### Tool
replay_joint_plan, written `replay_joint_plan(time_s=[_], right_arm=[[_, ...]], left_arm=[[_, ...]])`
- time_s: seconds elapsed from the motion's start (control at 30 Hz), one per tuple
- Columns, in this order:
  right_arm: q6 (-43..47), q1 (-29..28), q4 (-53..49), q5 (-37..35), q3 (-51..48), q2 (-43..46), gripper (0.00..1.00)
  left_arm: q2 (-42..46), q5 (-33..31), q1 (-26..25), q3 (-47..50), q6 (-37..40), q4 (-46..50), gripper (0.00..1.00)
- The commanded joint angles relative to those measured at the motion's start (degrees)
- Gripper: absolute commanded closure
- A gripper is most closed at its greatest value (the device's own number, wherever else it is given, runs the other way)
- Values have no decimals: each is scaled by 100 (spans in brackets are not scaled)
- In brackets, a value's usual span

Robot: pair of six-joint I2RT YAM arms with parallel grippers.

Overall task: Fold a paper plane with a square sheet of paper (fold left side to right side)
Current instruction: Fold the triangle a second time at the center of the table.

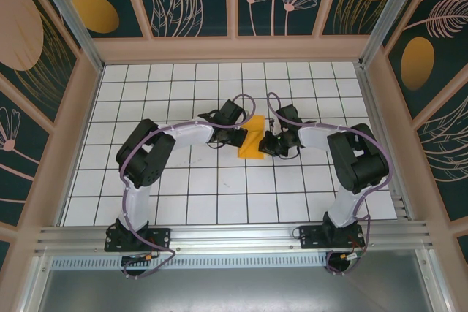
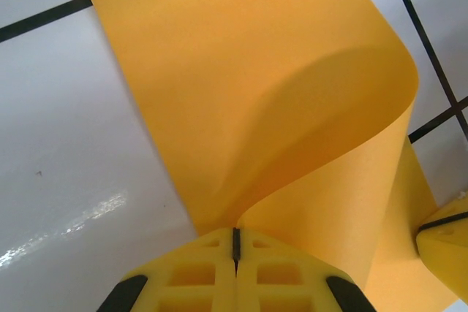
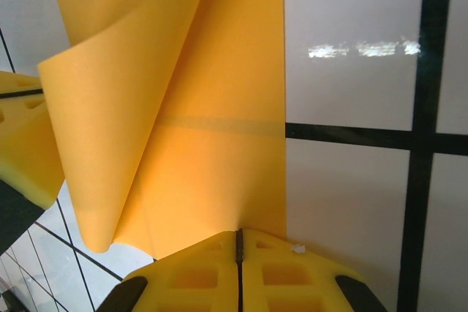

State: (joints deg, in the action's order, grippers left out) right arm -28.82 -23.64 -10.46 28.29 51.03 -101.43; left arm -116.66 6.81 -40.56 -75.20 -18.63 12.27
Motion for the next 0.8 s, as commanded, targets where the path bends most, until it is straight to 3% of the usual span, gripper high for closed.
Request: replay_joint_plan(time_s=[0.0,0.77], right_arm=[[87,-62,-308,-210,39,-210,91],[98,-89,-316,-201,45,-229,90]], left_arm=[[-139,-41,55,-188,73,74,100],[-286,-72,110,-168,33,-6,100]])
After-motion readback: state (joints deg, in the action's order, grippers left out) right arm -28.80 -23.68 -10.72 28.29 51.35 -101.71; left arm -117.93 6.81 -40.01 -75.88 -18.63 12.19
